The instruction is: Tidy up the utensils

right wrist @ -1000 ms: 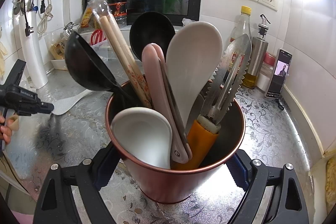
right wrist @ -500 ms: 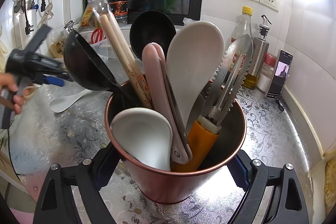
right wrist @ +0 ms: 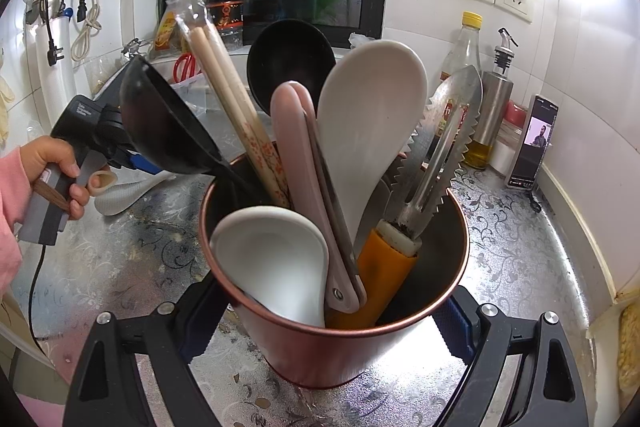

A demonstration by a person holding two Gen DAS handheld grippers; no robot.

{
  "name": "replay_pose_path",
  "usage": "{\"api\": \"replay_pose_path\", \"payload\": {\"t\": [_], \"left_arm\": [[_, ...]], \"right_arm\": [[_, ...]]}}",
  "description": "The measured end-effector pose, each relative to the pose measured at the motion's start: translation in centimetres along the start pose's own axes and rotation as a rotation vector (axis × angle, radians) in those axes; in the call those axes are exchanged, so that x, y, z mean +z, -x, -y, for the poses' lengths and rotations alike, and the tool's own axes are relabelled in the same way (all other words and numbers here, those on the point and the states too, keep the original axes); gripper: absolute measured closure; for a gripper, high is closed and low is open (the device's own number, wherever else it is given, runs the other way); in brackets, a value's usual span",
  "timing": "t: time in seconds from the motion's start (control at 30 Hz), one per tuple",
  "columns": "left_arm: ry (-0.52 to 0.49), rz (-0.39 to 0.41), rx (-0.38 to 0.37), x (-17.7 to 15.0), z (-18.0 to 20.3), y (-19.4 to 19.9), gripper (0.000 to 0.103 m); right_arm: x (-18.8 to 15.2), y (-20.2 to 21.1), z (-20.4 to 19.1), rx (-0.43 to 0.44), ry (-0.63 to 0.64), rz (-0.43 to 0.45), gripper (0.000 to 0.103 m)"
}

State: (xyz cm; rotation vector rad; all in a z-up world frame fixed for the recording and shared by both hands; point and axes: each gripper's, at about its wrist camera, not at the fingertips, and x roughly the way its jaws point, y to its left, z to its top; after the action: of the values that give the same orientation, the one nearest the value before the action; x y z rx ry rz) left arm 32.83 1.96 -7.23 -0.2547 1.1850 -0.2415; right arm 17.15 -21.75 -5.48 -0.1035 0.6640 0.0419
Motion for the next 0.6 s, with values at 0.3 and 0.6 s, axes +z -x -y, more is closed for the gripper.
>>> {"api": "replay_pose_path", "payload": {"t": [0.3, 0.6], "left_arm": [[-0.072, -0.036, -0.076, -2.9, 2.6, 0.4, 0.050], [-0.089, -0.063, -0.110, -6.7, 3.2, 1.7, 0.050]], "right_arm": [[0.0, 0.0, 0.0, 0.000, -0.001, 0.001, 0.011], [0.0, 0.0, 0.0, 0.002, 0.000, 0.000, 0.011]]}}
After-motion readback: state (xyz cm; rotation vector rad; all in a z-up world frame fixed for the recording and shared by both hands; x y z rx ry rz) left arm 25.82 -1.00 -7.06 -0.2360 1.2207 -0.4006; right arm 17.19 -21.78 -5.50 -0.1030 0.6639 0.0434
